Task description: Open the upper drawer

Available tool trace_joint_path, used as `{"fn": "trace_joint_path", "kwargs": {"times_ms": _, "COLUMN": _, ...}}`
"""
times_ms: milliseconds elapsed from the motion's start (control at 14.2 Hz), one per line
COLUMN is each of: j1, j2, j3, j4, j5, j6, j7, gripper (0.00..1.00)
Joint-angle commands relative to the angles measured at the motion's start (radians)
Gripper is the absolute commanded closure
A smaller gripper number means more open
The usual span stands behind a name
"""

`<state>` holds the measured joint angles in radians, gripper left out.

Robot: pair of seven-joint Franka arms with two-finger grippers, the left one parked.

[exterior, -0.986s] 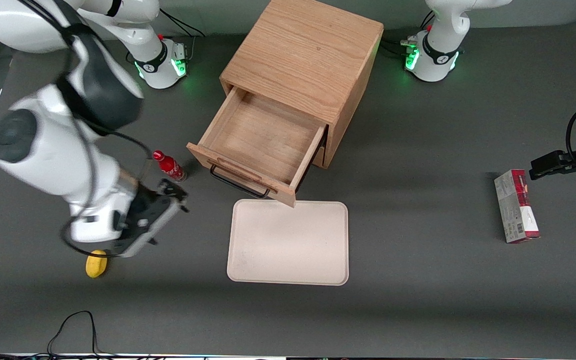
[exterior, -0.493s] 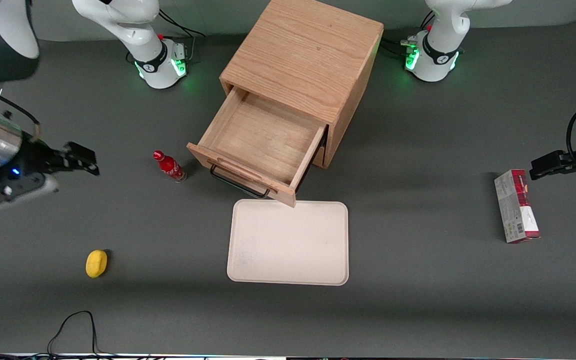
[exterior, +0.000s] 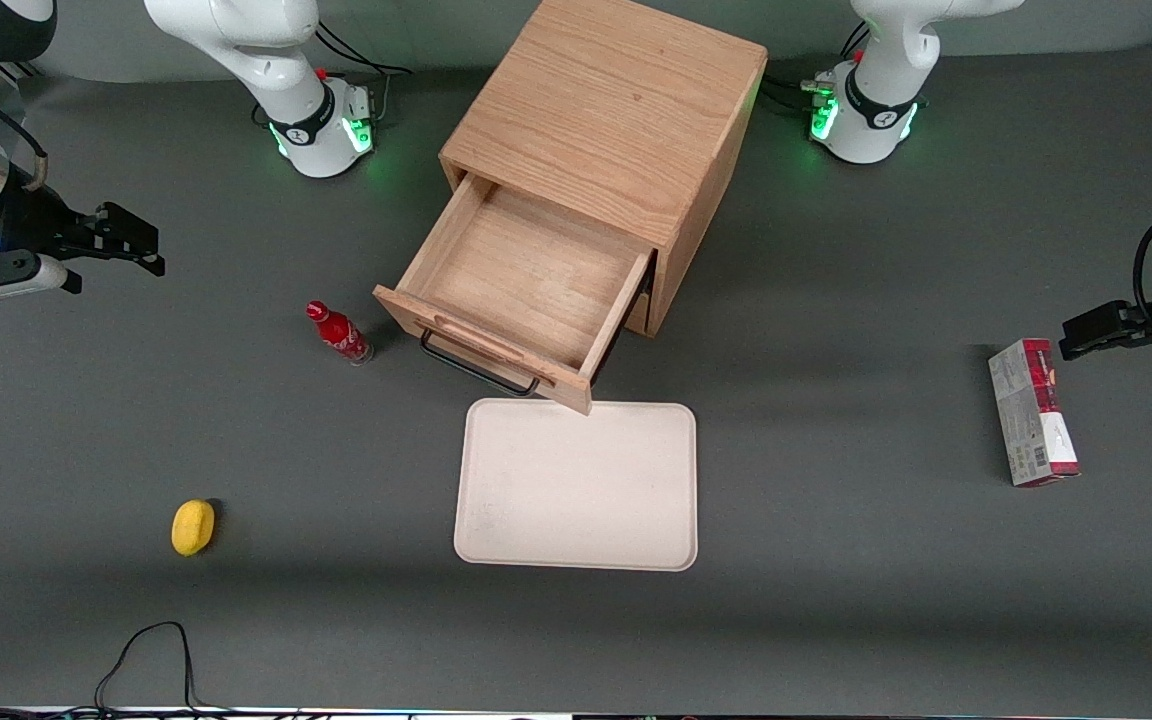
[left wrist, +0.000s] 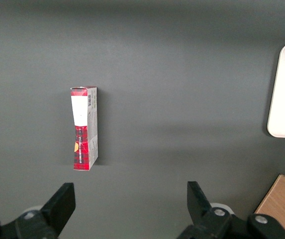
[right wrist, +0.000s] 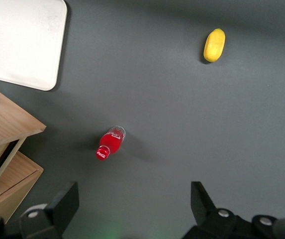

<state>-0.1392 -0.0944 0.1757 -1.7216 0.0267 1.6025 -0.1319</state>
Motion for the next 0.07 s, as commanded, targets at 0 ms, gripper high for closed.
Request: {"fn": "trace_joint_path", "kwargs": {"times_ms": 0, "j1": -0.002, "j2": 0.004, "j3": -0.005, "j4": 0.0, "j5": 0.022, "j6": 0.017, "j7": 0.032, "gripper": 0.0}}
